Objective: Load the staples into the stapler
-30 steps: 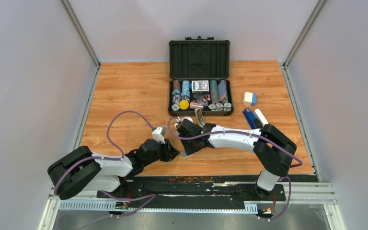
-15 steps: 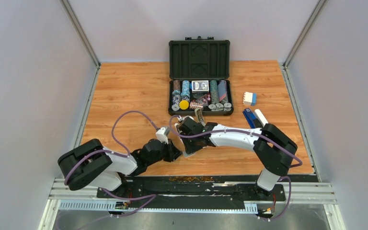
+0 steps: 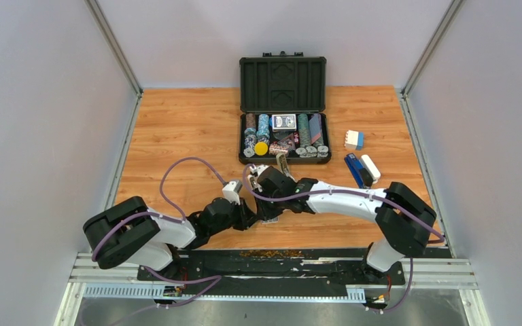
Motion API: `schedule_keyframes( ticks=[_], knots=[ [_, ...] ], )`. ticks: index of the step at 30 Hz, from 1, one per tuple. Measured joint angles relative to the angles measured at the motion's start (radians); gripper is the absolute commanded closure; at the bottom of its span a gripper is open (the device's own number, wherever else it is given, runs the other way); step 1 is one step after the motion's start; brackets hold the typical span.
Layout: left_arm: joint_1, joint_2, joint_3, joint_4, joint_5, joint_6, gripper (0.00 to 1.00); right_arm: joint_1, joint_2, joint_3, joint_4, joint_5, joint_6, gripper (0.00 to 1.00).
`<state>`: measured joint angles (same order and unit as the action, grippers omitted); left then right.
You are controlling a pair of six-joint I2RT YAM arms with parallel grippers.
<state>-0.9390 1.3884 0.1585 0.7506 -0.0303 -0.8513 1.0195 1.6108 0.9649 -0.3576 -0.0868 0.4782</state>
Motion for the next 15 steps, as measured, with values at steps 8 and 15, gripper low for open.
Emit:
schedule_keyframes(
  ticks=[8, 15],
  knots=[
    [-0.002, -0.02, 0.002, -0.026, -0.001, 0.0, 0.75, -0.002, -0.065, -0.016, 0.016, 0.016, 0.011, 0.72],
    [-0.004, -0.103, 0.001, -0.07, -0.005, 0.011, 0.57, -0.011, -0.065, -0.025, -0.071, 0.108, 0.076, 0.7]
  ],
)
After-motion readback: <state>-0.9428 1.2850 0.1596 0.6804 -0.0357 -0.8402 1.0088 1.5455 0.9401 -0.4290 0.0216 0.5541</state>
